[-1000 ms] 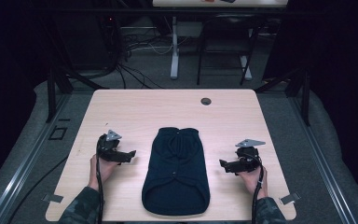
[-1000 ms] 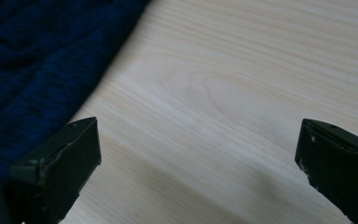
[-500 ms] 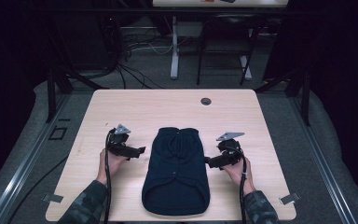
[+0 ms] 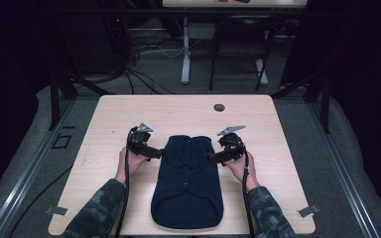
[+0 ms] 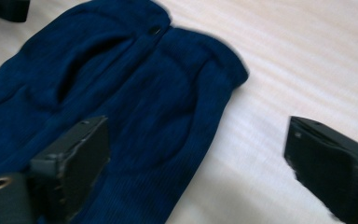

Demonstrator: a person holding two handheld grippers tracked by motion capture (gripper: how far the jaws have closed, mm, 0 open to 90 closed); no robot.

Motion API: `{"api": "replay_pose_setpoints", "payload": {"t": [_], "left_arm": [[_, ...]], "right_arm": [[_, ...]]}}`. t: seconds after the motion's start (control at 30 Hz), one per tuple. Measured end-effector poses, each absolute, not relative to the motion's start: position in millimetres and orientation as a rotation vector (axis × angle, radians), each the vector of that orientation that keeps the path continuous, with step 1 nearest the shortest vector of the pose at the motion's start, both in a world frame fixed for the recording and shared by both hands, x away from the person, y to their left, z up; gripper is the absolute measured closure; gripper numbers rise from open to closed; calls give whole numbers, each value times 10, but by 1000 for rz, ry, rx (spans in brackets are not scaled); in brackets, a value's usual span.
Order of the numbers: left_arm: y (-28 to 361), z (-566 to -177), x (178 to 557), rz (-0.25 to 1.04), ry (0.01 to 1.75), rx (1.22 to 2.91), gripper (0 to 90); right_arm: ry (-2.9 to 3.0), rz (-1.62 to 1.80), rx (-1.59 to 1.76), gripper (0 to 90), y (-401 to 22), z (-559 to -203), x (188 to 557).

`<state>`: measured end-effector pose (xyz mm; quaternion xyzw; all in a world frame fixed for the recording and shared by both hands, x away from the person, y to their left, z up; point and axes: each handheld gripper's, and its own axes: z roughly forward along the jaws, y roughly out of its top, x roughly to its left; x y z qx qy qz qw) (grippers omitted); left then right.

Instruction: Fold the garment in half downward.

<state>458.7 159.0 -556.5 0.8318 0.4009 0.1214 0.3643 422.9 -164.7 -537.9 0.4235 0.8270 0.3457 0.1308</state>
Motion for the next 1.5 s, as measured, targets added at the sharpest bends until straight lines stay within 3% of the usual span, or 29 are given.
{"api": "replay_pose_setpoints", "payload": {"t": [0.27,0.5,0.67,0.87,1.0,1.33,1.43,1.47,1.5], "left_arm": [[1353,-5594,4794,232,1057,2126,2],[1223,-5641,4915,184,1079,2123,32],[1105,-5690,4950,196,1078,2160,109],[1043,-5719,4951,196,1077,2183,225],[1035,-5709,4943,206,1065,2202,253],[978,-5668,4908,191,1031,2255,428],[972,-5665,4888,161,1061,2230,512],[956,-5670,4882,166,1056,2225,599],[943,-5680,4876,173,1048,2215,599]], "right_arm": [[2412,970,1287,144,-1514,-5404,4521],[2408,927,1359,265,-1426,-5433,4690],[2426,897,1375,351,-1394,-5515,4770],[2459,873,1351,522,-1305,-5563,4782],[2492,850,1337,557,-1295,-5583,4797],[2545,789,1331,564,-1260,-5570,4823],[2573,757,1370,579,-1288,-5556,4841],[2586,730,1385,622,-1275,-5543,4846],[2586,730,1385,622,-1275,-5543,4846]]}}
